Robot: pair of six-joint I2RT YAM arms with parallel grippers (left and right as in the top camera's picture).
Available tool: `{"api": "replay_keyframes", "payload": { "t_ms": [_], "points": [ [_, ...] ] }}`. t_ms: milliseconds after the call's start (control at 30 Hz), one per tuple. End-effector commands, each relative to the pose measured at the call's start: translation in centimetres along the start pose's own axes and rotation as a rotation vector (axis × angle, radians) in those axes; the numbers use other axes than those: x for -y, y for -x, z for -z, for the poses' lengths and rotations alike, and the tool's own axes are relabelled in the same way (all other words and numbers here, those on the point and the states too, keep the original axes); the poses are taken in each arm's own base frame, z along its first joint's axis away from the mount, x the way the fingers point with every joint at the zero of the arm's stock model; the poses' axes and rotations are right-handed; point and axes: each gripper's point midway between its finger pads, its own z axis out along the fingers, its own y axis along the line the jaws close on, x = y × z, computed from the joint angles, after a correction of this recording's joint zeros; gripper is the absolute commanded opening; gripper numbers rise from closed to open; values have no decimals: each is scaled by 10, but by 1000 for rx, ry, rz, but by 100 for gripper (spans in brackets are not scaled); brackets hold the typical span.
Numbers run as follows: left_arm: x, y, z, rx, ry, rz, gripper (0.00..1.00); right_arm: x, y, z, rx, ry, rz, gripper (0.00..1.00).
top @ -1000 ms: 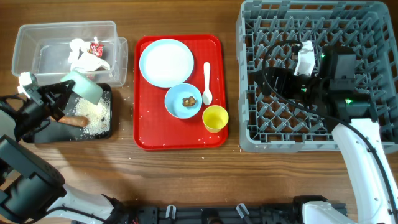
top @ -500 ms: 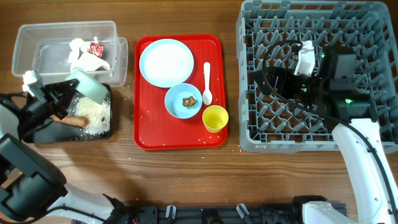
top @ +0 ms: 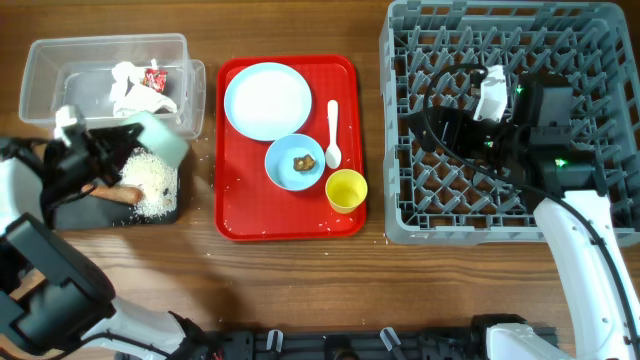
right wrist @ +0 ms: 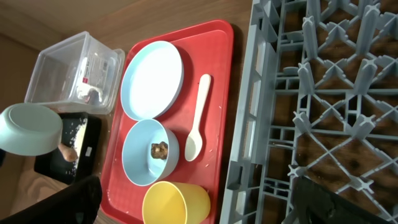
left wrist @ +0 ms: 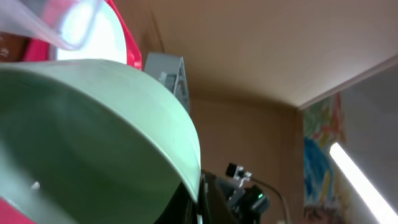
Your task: Sort waste into correct bins and load items into the dishwasher rack
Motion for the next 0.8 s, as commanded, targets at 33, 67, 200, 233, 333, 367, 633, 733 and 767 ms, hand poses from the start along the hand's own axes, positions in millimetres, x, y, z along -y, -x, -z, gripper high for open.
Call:
{"api": "replay_keyframes", "payload": {
  "t_ms": [33, 67, 200, 233, 333, 367, 633, 733, 767],
  "points": [
    [40, 2, -45, -68, 240, -207, 4, 2, 7, 1, 16, -20, -6, 100],
    [46, 5, -57, -68, 299, -256, 4, 3, 7, 1, 16, -24, -6, 100],
    [63, 18, -116, -3, 558, -555, 4, 5, 6, 1, 13, -36, -10, 100],
    [63, 19, -127, 12, 597, -608, 4, 5, 6, 1, 11, -36, -11, 100],
    [52, 16, -170, 67, 809, -852, 4, 7, 4, 1, 4, -42, -16, 100],
    [44, 3, -198, 27, 872, -997, 4, 7, 3, 1, 1, -47, -18, 100],
    [-95, -51, -289, -377, 1086, -1301, 8, 13, -5, 1, -27, -78, -34, 100],
    [-109, -53, -286, -412, 1110, -1279, 12, 15, -8, 1, -36, -84, -39, 100],
    [-111, -53, -284, -417, 1115, -1276, 12, 17, -8, 1, -39, -95, -42, 100]
  ]
}}
